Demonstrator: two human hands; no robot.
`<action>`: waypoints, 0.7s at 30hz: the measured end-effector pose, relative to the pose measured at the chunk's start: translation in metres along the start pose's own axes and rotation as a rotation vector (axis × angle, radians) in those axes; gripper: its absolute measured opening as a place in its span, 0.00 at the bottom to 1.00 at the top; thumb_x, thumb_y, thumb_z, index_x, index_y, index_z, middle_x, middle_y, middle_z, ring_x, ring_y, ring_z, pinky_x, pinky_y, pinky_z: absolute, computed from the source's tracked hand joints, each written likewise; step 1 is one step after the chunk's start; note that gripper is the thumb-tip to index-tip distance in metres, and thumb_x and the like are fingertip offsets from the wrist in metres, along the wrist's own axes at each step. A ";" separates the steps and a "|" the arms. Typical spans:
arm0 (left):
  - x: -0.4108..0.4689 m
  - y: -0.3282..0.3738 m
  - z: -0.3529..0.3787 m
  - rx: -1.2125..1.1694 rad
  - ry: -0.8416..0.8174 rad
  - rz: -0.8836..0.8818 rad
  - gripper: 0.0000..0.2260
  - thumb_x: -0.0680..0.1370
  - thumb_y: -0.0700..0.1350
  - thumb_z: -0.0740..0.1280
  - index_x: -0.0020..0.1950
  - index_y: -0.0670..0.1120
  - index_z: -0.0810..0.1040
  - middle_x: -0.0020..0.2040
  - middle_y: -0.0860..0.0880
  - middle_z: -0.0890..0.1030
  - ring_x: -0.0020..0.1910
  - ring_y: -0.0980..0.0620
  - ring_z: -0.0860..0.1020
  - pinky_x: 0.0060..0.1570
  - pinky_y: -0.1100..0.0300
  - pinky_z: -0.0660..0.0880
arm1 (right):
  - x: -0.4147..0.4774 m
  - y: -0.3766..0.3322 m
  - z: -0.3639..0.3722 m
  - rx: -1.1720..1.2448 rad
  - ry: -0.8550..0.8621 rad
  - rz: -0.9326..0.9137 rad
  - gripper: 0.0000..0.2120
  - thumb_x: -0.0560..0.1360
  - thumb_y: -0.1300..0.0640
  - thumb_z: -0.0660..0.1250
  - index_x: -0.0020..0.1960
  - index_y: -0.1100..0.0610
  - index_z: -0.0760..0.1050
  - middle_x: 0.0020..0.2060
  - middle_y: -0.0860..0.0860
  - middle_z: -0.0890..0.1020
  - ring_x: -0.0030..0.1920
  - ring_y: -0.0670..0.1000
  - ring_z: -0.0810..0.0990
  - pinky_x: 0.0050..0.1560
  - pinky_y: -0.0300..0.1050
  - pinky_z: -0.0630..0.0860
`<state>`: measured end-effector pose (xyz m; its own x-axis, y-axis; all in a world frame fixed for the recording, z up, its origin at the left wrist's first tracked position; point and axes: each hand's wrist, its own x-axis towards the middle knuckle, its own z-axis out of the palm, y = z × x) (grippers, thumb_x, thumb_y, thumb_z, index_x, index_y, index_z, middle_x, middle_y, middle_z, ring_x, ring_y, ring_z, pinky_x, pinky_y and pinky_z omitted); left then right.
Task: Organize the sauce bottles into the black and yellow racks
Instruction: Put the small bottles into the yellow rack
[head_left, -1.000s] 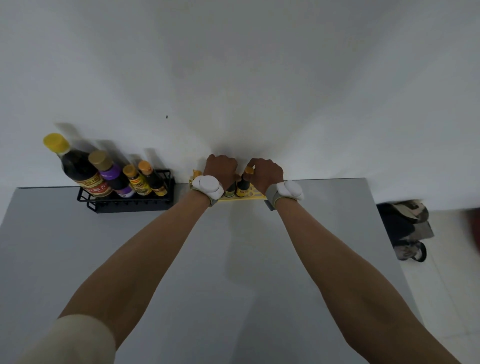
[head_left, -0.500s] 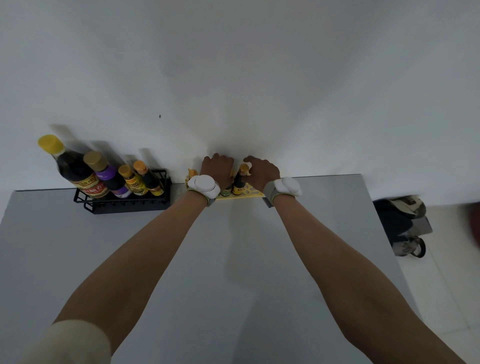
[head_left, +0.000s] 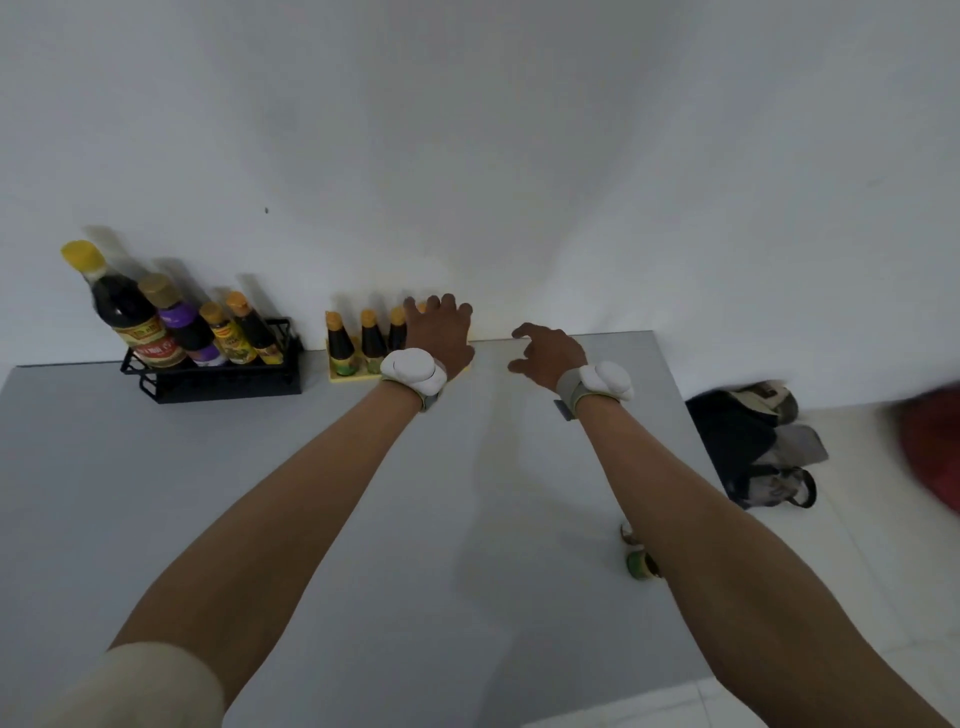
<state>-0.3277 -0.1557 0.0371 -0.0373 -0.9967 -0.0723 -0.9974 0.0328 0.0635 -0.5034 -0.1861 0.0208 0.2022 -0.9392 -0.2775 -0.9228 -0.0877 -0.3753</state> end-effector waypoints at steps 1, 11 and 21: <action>-0.009 0.017 -0.001 -0.012 0.001 0.012 0.23 0.74 0.51 0.67 0.68 0.46 0.71 0.64 0.43 0.73 0.64 0.41 0.71 0.70 0.39 0.59 | -0.013 0.015 -0.005 0.005 0.004 0.007 0.24 0.72 0.49 0.71 0.67 0.49 0.71 0.57 0.52 0.82 0.58 0.54 0.79 0.58 0.45 0.74; -0.073 0.134 0.027 -0.019 -0.038 0.089 0.24 0.73 0.54 0.67 0.68 0.47 0.71 0.64 0.44 0.73 0.65 0.42 0.71 0.68 0.41 0.61 | -0.112 0.123 -0.020 0.005 0.009 0.147 0.21 0.71 0.48 0.71 0.63 0.47 0.73 0.52 0.50 0.84 0.55 0.52 0.81 0.52 0.43 0.75; -0.107 0.221 0.068 -0.095 -0.139 0.214 0.26 0.73 0.57 0.67 0.68 0.49 0.71 0.65 0.45 0.74 0.63 0.43 0.75 0.63 0.47 0.67 | -0.170 0.192 -0.018 0.052 -0.013 0.206 0.21 0.69 0.46 0.73 0.61 0.46 0.75 0.57 0.48 0.82 0.55 0.51 0.80 0.55 0.46 0.78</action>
<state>-0.5480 -0.0366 -0.0085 -0.2612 -0.9479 -0.1825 -0.9560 0.2278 0.1849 -0.7213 -0.0493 0.0121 0.0161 -0.9310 -0.3646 -0.9270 0.1228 -0.3545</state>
